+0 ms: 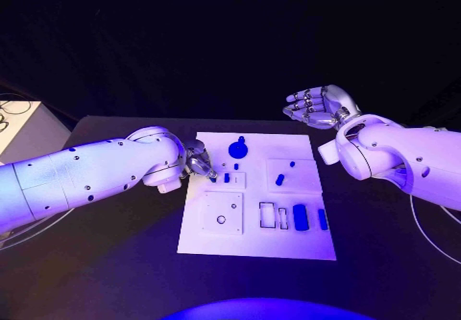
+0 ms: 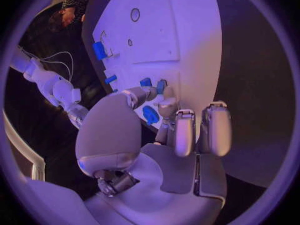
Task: Assemble the parts on the task board
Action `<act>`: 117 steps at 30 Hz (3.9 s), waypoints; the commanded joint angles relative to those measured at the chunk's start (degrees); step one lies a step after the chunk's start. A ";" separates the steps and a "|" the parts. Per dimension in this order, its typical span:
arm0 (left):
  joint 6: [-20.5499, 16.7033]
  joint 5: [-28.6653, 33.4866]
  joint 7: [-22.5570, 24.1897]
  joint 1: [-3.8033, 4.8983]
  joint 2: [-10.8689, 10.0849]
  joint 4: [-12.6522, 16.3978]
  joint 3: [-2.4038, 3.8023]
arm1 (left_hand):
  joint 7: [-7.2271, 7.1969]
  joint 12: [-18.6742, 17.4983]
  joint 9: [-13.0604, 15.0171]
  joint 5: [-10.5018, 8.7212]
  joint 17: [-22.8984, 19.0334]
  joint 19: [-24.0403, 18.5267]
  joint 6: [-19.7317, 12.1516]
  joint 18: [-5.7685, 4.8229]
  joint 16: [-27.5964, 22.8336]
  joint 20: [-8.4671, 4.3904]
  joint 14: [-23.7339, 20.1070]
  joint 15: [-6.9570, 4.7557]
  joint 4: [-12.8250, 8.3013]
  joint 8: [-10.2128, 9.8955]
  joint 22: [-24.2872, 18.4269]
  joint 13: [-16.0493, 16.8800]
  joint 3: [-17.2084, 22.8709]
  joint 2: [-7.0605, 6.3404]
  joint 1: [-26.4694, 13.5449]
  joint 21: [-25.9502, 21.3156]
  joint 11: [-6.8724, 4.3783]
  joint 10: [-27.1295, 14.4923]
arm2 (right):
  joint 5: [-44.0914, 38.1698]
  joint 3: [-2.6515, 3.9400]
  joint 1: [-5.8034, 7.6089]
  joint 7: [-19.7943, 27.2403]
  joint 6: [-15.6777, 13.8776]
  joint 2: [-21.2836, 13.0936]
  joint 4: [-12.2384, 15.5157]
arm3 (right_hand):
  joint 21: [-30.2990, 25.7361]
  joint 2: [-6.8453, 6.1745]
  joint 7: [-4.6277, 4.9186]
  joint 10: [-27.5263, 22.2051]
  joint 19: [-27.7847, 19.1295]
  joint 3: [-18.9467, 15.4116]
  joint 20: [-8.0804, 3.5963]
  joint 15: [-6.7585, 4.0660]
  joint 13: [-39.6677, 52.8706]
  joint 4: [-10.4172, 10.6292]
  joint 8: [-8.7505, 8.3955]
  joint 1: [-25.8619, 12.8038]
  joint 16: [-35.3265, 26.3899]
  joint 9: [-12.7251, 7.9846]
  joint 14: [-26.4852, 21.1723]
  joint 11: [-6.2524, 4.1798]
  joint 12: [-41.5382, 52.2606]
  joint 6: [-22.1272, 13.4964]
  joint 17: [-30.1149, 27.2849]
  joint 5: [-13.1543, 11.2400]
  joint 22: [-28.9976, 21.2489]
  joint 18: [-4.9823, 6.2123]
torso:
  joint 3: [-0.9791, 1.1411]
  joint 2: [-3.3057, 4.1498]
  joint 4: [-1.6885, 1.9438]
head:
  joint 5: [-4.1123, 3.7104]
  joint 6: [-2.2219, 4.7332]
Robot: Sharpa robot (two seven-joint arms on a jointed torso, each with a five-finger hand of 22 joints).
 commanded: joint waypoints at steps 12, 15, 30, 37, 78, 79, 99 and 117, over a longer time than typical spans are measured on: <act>3.39 -0.72 0.09 -0.16 0.46 -0.45 -0.17 | -0.72 0.02 0.06 0.14 11.44 0.14 1.01 -0.36 0.29 -0.03 4.91 -0.46 -9.65 0.11 2.47 -0.24 9.38 0.33 0.04 0.09 0.06 0.29 | -0.08 0.01 -0.03 0.50 1.21 -0.12 0.06 | -0.02 0.06 3.23 0.23 0.29 -0.26 -0.09 0.10 -0.27 -0.11 -0.19 -0.75 -0.45 -0.14 0.42 0.38 -0.26 -0.05 -0.25 0.31 -0.38 0.55 | 0.00 0.02 0.02 | -0.07 -0.11; 3.17 -0.80 0.06 -0.17 0.89 -0.79 -0.22 | -0.72 0.02 0.06 0.14 11.44 0.14 1.01 -0.36 0.29 -0.03 4.91 -0.46 -9.65 0.11 2.47 -0.24 9.38 0.33 0.04 0.09 0.06 0.29 | -0.08 0.01 -0.03 0.49 1.29 -0.13 0.10 | -0.04 0.07 3.24 0.25 0.21 -0.28 -0.09 0.11 -0.31 -0.11 -0.19 -0.78 -0.47 -0.15 0.44 0.38 -0.27 -0.02 -0.29 0.31 -0.45 0.55 | -0.02 0.07 -0.02 | -0.09 -0.13; 3.68 -0.61 0.10 -0.27 2.31 -1.39 -0.65 | -0.72 0.23 0.06 0.14 11.51 0.16 1.04 -0.36 0.34 -0.05 4.93 -0.48 -9.63 0.09 2.51 0.17 9.45 0.40 -0.01 0.11 0.06 0.47 | -0.08 0.01 -0.03 0.42 1.42 -0.11 0.11 | -0.07 0.12 3.27 0.36 0.12 -0.35 -0.09 0.12 -0.44 -0.10 -0.18 -0.86 -0.56 -0.18 0.51 0.40 -0.26 0.08 -0.42 0.36 -0.66 0.53 | 0.02 0.05 0.05 | -0.37 -0.47; 5.26 -0.12 0.02 -0.27 2.52 -1.45 -0.69 | -0.80 0.85 0.13 0.04 11.81 0.18 1.23 -0.39 0.52 -0.07 5.02 -0.46 -9.26 0.10 2.56 1.27 9.02 0.13 -0.82 0.11 0.04 1.10 | -0.08 0.01 -0.03 0.43 1.48 -0.10 0.10 | -0.07 0.12 3.27 0.36 0.12 -0.35 -0.09 0.12 -0.44 -0.10 -0.18 -0.86 -0.56 -0.18 0.51 0.40 -0.26 0.08 -0.42 0.36 -0.66 0.53 | 0.02 -0.03 0.03 | -0.44 -0.64; 4.10 -2.48 -1.23 -0.54 2.74 -3.58 -1.09 | -2.04 0.56 -0.44 -6.60 12.16 0.20 3.08 -0.38 0.75 -0.61 5.10 -1.12 3.18 -1.06 2.45 2.13 -12.92 -0.32 -5.88 -0.53 -0.75 0.83 | 0.38 0.01 -0.08 0.44 1.77 -0.25 0.34 | -0.21 0.41 3.54 0.64 -1.01 -0.70 -0.05 0.29 -1.15 0.09 -0.25 -1.40 -1.17 -0.39 0.53 0.57 -0.33 0.34 -1.15 0.52 -1.86 0.39 | -0.06 -0.01 0.05 | -0.79 -0.76; 4.05 -2.50 -1.24 -0.55 2.68 -3.56 -1.09 | -2.04 0.58 -0.45 -6.90 12.19 0.18 3.08 -0.38 0.77 -0.61 5.11 -1.12 3.38 -1.06 2.43 2.18 -13.20 -0.31 -5.76 -0.54 -0.75 0.84 | 0.38 0.01 -0.09 0.45 1.77 -0.26 0.35 | -0.21 0.41 3.54 0.64 -1.01 -0.70 -0.05 0.29 -1.15 0.09 -0.25 -1.40 -1.17 -0.39 0.53 0.57 -0.33 0.34 -1.15 0.52 -1.86 0.39 | -0.06 0.00 0.04 | -0.80 -0.76; -0.11 -0.33 1.34 -0.82 0.47 -1.50 -0.25 | -1.09 -3.02 -0.63 -11.81 10.19 -1.95 0.96 0.28 -0.43 -0.20 4.47 -0.43 7.23 -1.43 -0.30 -3.24 -18.67 0.73 -3.74 -2.17 0.11 -2.81 | 0.54 0.01 -0.21 0.48 1.89 -0.37 0.34 | -0.24 0.49 3.60 0.67 -1.47 -0.88 -0.04 0.34 -1.40 0.21 -0.31 -1.67 -1.36 -0.49 0.58 0.62 -0.37 0.36 -1.39 0.53 -2.28 0.34 | -0.07 0.00 -0.01 | -1.04 -0.79; -3.36 2.67 5.03 -0.81 -2.88 2.15 3.30 | -0.49 -3.98 -0.83 -12.76 8.99 -3.43 -0.44 0.74 -1.18 0.38 4.02 0.14 7.41 -1.12 -2.18 -5.39 -22.17 1.58 -5.96 -3.38 0.71 -4.85 | 0.55 0.01 -0.32 0.49 1.94 -0.36 0.26 | -0.25 0.52 3.65 0.68 -1.74 -0.94 -0.04 0.36 -1.50 0.25 -0.34 -1.76 -1.43 -0.53 0.59 0.64 -0.39 0.36 -1.49 0.55 -2.47 0.32 | 0.00 -0.09 0.00 | -1.19 -0.53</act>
